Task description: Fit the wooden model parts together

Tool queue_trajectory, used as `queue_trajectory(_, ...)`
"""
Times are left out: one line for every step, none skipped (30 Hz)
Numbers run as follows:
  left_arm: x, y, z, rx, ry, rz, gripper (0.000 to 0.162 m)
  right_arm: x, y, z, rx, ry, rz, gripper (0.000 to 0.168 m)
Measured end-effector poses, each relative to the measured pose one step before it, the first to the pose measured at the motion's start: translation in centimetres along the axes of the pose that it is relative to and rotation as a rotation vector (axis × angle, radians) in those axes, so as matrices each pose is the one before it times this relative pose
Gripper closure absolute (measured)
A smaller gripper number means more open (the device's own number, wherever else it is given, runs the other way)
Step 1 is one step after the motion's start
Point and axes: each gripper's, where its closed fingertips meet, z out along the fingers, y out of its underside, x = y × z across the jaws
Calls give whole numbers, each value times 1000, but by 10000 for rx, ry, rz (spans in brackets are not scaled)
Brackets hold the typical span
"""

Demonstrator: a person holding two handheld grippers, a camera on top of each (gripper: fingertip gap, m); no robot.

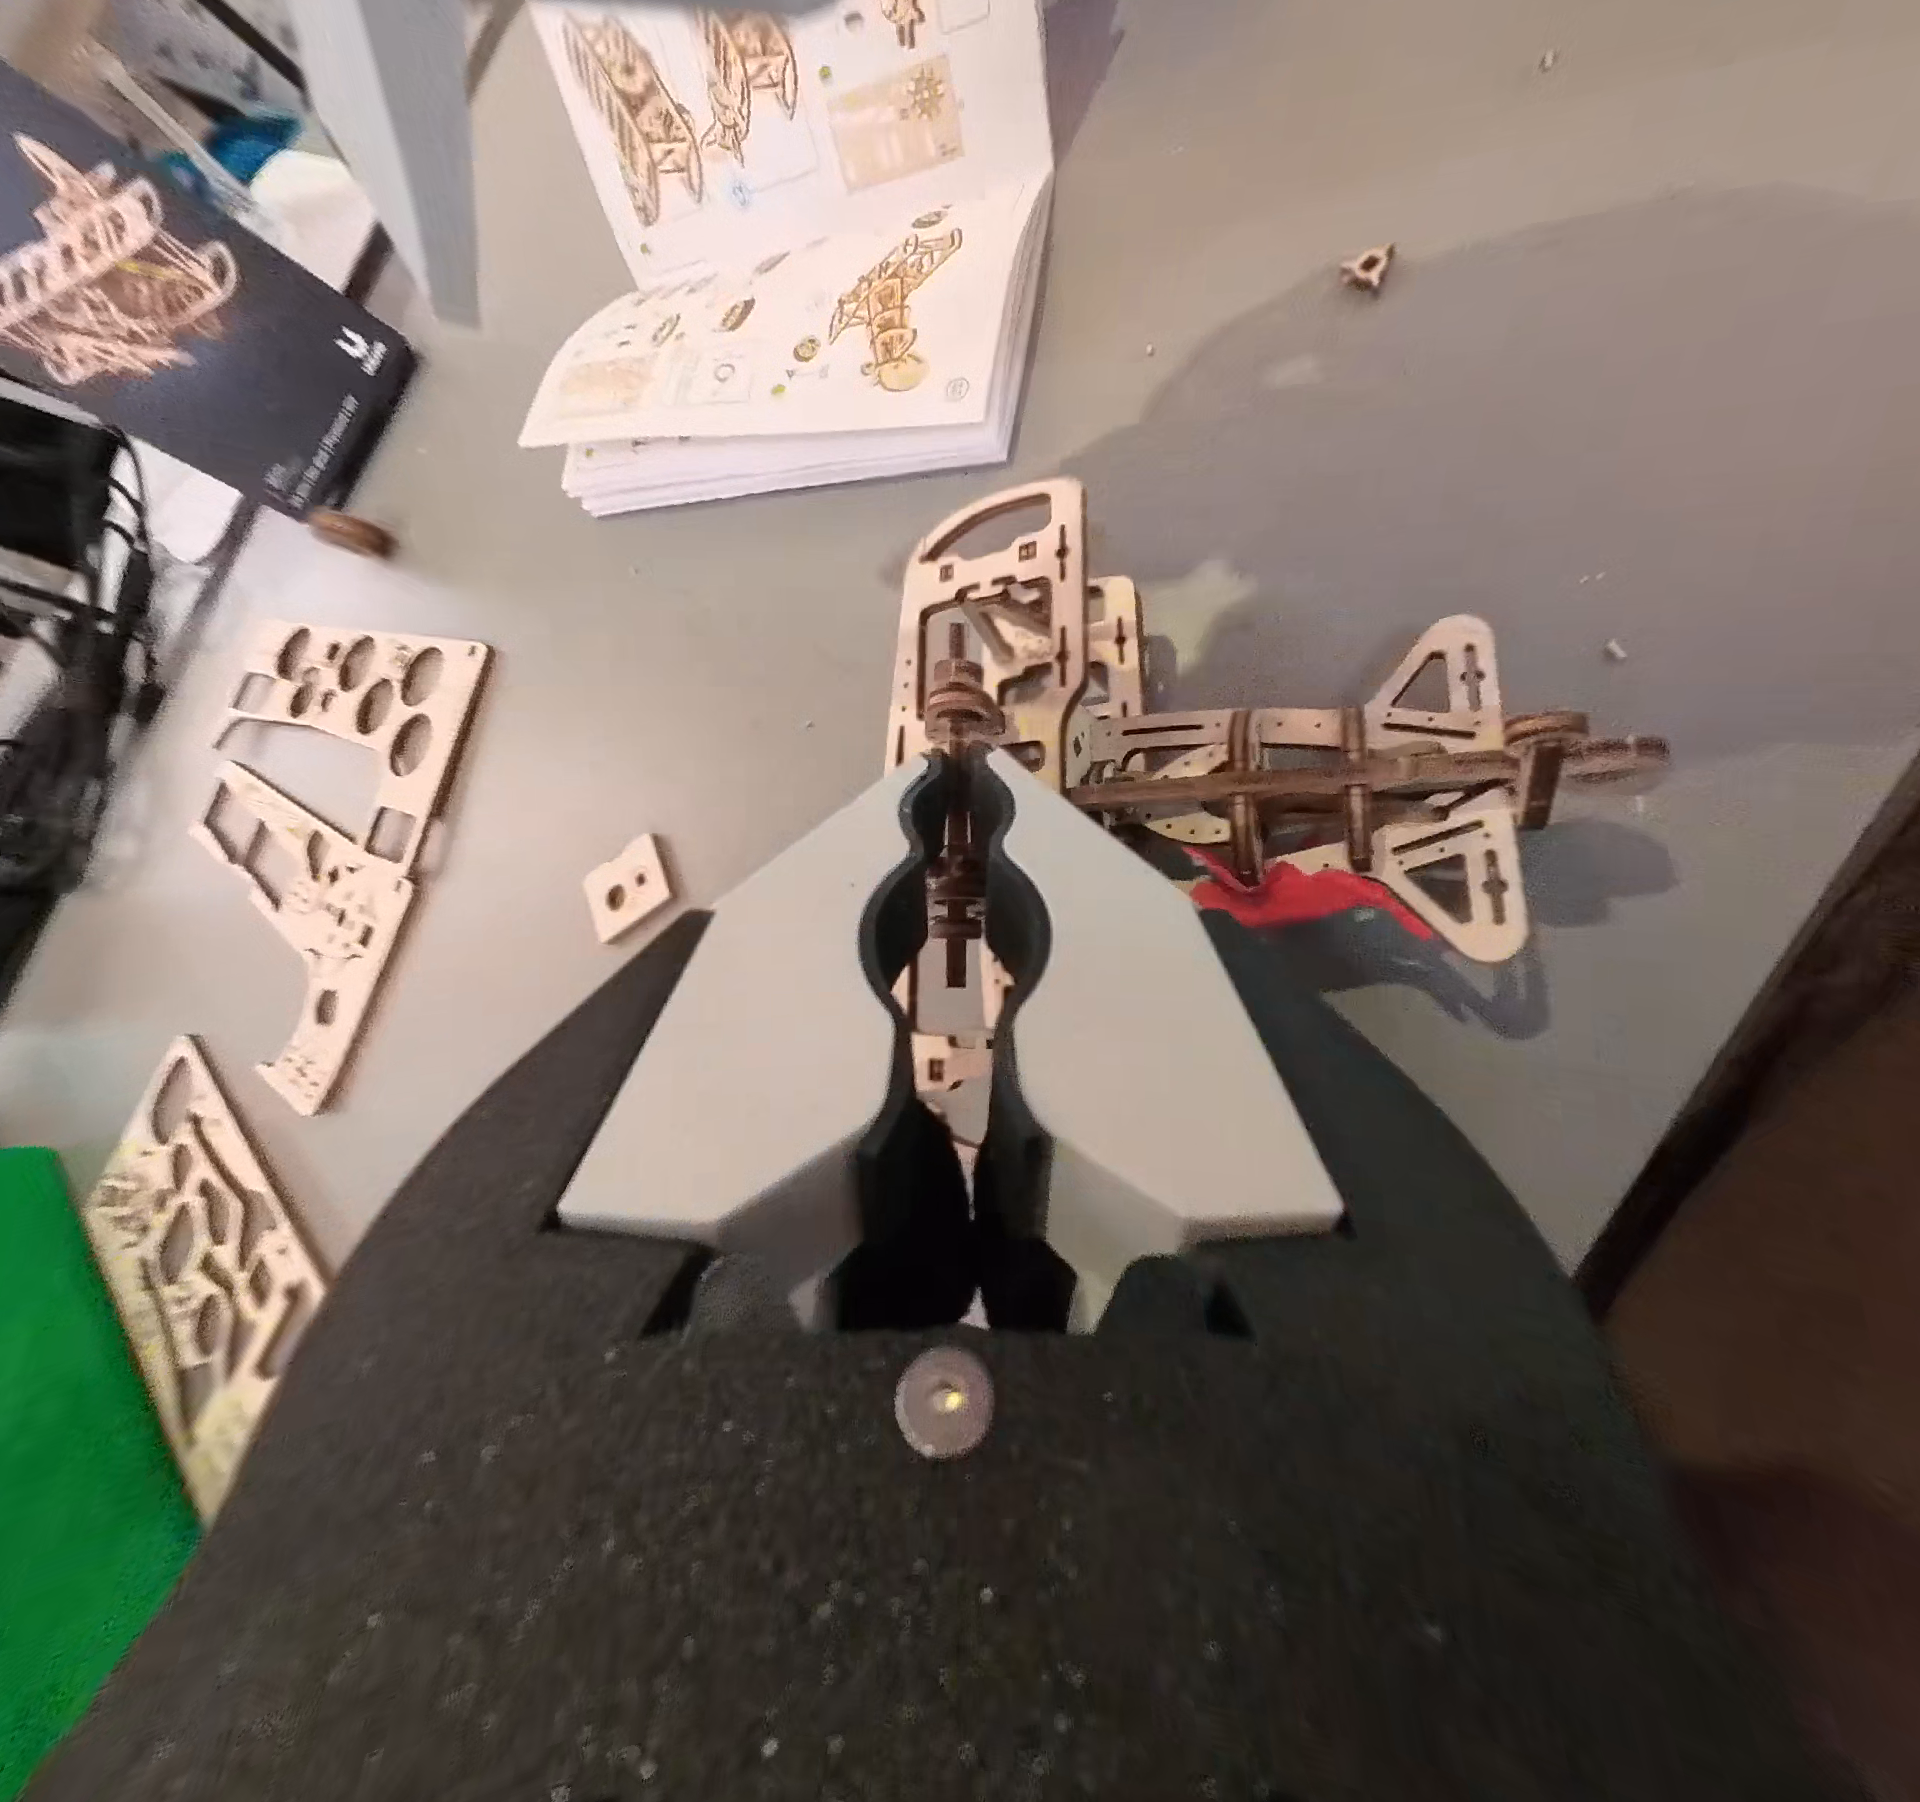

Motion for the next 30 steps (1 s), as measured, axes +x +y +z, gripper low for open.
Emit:
queue_trajectory(-41, 41, 25, 38, 231, -325, 162, 729, 58, 1339, -269, 173, -149, 98)
queue_trajectory(1, 0, 11, 46, 278, -384, 162, 578, 29, 1488, -317, 19, -160, 96)
queue_trajectory(5, -1, 23, 39, 278, -410, 162, 760, -176, 1555, -268, 60, -164, 96)
queue_trajectory(-31, 11, 35, 47, 260, -399, 162, 1053, -250, 1556, -313, 194, -187, 102)
queue_trajectory(-70, 2, 33, 61, 233, -397, 162, 1086, -465, 1529, -275, 183, -193, 108)
queue_trajectory(-40, -12, 39, 64, 251, -387, 162, 1010, -672, 1499, -135, 105, -182, 110)
queue_trajectory(-40, -24, 32, 62, 230, -370, 162, 1029, -730, 1400, -100, 104, -57, 112)
queue_trajectory(-59, -28, 13, 39, 196, -375, 162, 666, -865, 1250, -47, -96, 17, 116)
queue_trajectory(-132, -21, 11, 26, 134, -366, 162, 352, -1074, 1160, 111, -231, 57, 118)
queue_trajectory(-229, -84, 5, 65, 50, -315, 162, 513, -1061, 1183, 161, -84, 57, 118)
queue_trajectory(-301, -143, 20, 85, -15, -257, 162, 600, -788, 1316, 19, 26, -17, 118)
queue_trajectory(-366, -55, 73, 3, -66, -191, 162, 399, -607, 1425, -159, -45, -98, 116)
queue_trajectory(-314, -50, 94, -30, -52, -76, 162, 447, -580, 1395, -204, 26, -116, 116)
queue_trajectory(-268, -44, 48, -36, -45, 28, 162, 473, -555, 1347, -164, 40, -154, 116)
queue_trajectory(-299, 9, 0, -66, -93, 72, 162, 718, -389, 1262, -231, 149, -104, 116)
queue_trajectory(-261, 49, -40, -70, -64, 74, 162, 881, -274, 1120, -197, 198, -16, 117)
queue_trajectory(-152, 85, -76, -53, 39, 14, 162, 535, -178, 1041, -101, -20, 107, 117)
queue_trajectory(-46, 98, -101, -24, 136, -70, 162, 308, -62, 919, -113, -166, 263, 117)
queue_trajectory(-5, 113, -125, 7, 197, -161, 162, 124, -106, 729, -39, -274, 342, 118)
queue_trajectory(30, 108, -140, 21, 252, -224, 162, -109, -210, 555, 78, -352, 309, 118)
queue_trajectory(12, 102, -125, 30, 251, -247, 162, 98, -173, 450, 96, -162, 246, 118)
queue_trajectory(52, 78, -115, 22, 268, -222, 162, 222, -183, 335, 101, -30, 152, 118)
queue_trajectory(75, 74, -86, 2, 265, -162, 162, 77, -323, 260, 176, -94, 100, 119)
queue_trajectory(70, 49, -79, -6, 217, -68, 162, 40, -356, 232, 162, -110, 31, 119)
queue_trajectory(45, 19, -57, 3, 144, 55, 162, 156, -168, 249, 30, -32, -30, 120)
queue_trajectory(16, 36, -49, -23, 60, 185, 162, 157, -141, 189, 17, -46, 27, 120)
queue_trajectory(-56, 58, -43, -41, -50, 254, 162, 31, -130, 171, 36, -149, 131, 122)
queue_trajectory(-69, 62, -19, -55, -92, 247, 162, -259, -79, 143, 47, -334, 168, 128)
queue_trajectory(-8, 53, -12, -45, -61, 195, 162, -200, 30, -8, 40, -258, 181, 140)
queue_trajectory(53, -7, -19, -12, -9, 101, 162, 57, 116, -103, -25, -37, 218, 144)
